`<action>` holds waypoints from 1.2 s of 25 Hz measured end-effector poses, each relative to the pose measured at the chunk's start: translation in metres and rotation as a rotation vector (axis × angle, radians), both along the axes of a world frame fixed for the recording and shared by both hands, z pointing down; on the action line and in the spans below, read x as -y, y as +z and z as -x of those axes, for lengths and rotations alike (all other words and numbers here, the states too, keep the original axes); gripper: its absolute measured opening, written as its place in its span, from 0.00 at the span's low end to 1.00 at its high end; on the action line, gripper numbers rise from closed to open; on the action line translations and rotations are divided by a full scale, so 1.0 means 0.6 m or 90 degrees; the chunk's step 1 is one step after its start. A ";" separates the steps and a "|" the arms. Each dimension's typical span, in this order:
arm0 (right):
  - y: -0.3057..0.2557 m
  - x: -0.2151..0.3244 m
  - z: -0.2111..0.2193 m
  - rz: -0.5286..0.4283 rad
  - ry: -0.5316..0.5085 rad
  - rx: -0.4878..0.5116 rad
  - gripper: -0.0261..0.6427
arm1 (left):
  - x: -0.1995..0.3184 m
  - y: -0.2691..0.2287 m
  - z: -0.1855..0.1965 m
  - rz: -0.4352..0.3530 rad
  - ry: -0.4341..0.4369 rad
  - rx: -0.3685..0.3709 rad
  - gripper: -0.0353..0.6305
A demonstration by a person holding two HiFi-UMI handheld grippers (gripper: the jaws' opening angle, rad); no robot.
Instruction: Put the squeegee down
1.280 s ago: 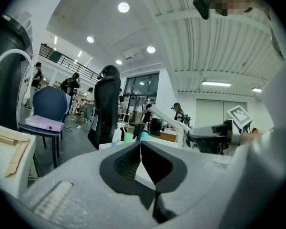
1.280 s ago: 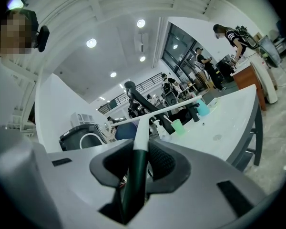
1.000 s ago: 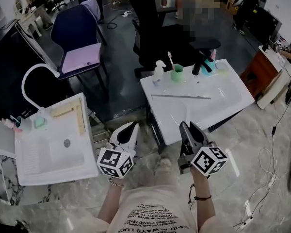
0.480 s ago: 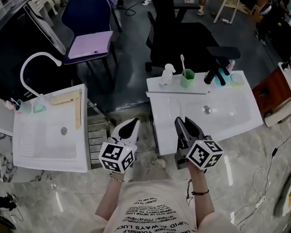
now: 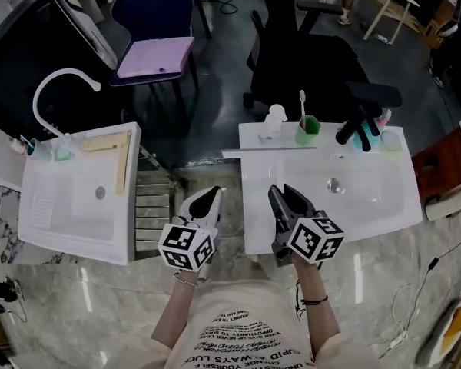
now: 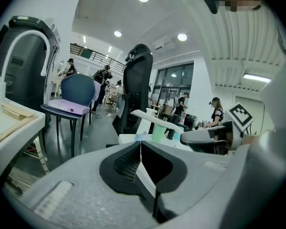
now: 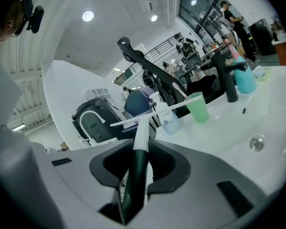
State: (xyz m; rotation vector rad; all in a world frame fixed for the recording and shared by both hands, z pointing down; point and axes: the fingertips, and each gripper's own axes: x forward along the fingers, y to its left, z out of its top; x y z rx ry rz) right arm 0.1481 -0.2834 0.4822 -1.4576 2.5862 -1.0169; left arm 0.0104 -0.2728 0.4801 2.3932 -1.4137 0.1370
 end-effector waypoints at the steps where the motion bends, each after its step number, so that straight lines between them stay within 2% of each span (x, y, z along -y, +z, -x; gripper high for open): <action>1: 0.006 0.004 0.000 0.005 -0.006 -0.002 0.18 | 0.003 0.004 -0.002 0.003 -0.005 0.000 0.09; 16: 0.101 0.039 0.017 0.090 -0.065 -0.050 0.18 | 0.035 0.069 -0.012 0.059 -0.062 -0.013 0.09; 30: 0.143 0.039 0.021 0.131 -0.071 -0.083 0.18 | 0.037 0.114 -0.024 0.115 -0.059 -0.009 0.09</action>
